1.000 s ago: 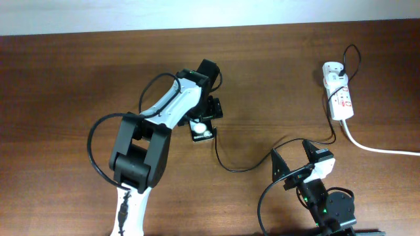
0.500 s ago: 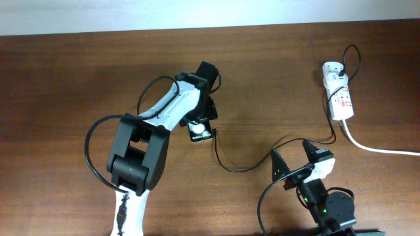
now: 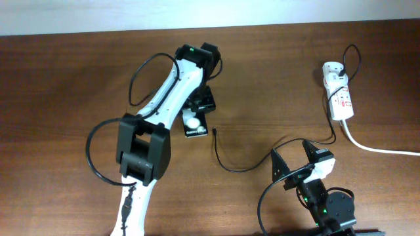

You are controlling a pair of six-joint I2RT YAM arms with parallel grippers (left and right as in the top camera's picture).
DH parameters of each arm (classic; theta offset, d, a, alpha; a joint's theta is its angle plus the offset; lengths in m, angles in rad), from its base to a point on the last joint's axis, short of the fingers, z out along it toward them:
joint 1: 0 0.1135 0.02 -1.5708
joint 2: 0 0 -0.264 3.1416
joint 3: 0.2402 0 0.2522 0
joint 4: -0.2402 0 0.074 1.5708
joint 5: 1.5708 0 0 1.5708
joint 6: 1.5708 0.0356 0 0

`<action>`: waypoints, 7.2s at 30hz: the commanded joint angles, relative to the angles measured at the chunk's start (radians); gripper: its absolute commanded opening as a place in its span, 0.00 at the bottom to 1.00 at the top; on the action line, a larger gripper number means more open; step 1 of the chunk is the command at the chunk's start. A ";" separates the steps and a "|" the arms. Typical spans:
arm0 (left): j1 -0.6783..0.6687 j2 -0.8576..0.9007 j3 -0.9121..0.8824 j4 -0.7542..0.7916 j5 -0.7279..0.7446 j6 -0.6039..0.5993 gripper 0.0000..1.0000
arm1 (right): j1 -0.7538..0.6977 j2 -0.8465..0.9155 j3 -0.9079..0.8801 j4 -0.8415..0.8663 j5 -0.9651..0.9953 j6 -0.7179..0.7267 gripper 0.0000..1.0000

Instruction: Plug charger to phone and switch on socket

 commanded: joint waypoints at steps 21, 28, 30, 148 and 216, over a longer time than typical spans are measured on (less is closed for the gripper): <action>0.008 -0.009 0.046 -0.133 0.505 0.098 0.00 | 0.005 -0.006 -0.005 -0.005 0.002 0.008 0.99; 0.038 -0.009 0.046 -0.217 0.668 -0.031 0.00 | 0.005 -0.006 -0.005 -0.005 0.002 0.008 0.99; 0.049 -0.009 0.046 -0.217 0.737 -0.039 0.00 | 0.005 -0.006 -0.005 -0.005 0.002 0.008 0.99; 0.066 -0.213 0.047 0.002 0.270 -0.002 0.98 | -0.019 1.383 0.728 -0.020 -0.474 0.605 0.04; 0.071 -0.821 -1.406 1.910 0.351 -0.885 0.00 | 0.074 1.482 0.636 0.437 -0.719 0.776 0.63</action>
